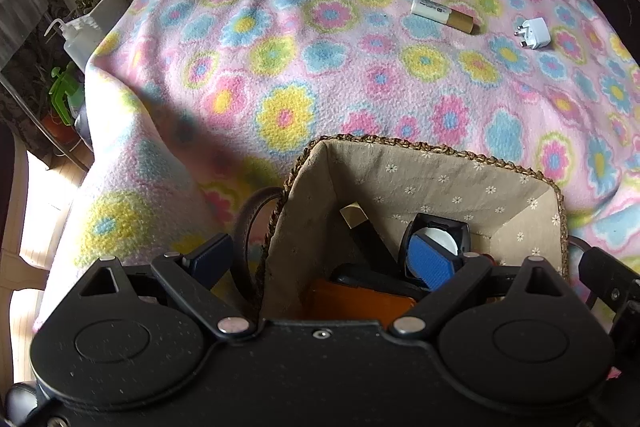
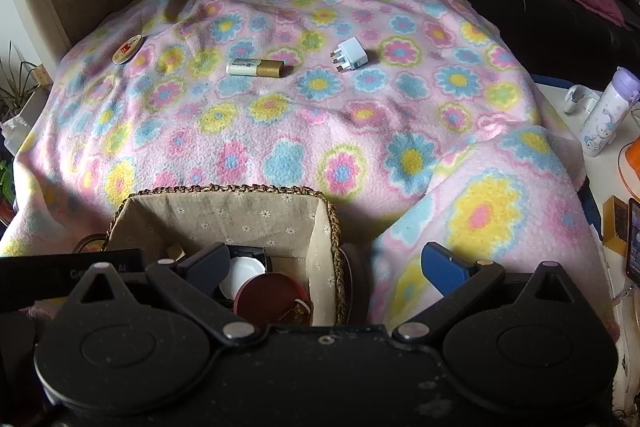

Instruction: Organize rigid objects

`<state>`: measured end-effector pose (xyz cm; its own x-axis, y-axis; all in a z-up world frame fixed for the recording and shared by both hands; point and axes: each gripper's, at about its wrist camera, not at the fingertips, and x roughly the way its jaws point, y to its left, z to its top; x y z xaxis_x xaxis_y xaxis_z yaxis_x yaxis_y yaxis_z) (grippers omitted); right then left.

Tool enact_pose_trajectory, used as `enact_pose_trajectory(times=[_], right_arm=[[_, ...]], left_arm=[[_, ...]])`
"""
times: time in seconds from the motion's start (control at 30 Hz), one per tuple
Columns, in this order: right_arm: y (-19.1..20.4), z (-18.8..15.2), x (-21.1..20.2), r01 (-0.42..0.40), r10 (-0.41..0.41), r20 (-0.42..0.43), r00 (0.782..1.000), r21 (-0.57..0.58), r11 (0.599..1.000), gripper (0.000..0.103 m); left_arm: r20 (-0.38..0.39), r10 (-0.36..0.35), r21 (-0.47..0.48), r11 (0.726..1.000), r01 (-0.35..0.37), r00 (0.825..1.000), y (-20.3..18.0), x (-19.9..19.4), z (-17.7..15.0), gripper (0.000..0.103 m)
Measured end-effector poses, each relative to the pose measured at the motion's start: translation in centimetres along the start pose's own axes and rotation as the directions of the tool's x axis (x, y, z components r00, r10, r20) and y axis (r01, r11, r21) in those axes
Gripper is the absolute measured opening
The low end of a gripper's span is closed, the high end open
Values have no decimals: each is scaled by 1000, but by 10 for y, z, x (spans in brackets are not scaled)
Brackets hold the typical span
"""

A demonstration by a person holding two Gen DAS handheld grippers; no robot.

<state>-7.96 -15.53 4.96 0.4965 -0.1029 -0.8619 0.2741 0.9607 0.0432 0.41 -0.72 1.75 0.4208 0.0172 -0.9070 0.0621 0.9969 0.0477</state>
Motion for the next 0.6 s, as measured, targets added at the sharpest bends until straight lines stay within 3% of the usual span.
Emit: enact_pose_trajectory(times=[0.27,0.6], right_arm=[[4,2,-1,-6,6,-8,1000,-42,999,103],[1,15,12,-45,45,-69,997,-6,999,103]], left_arm=[[49,-9,-25,1000,10,999,5,-9,5,92],[76,2,-10,1000,-1,997,9,-13,17,92]])
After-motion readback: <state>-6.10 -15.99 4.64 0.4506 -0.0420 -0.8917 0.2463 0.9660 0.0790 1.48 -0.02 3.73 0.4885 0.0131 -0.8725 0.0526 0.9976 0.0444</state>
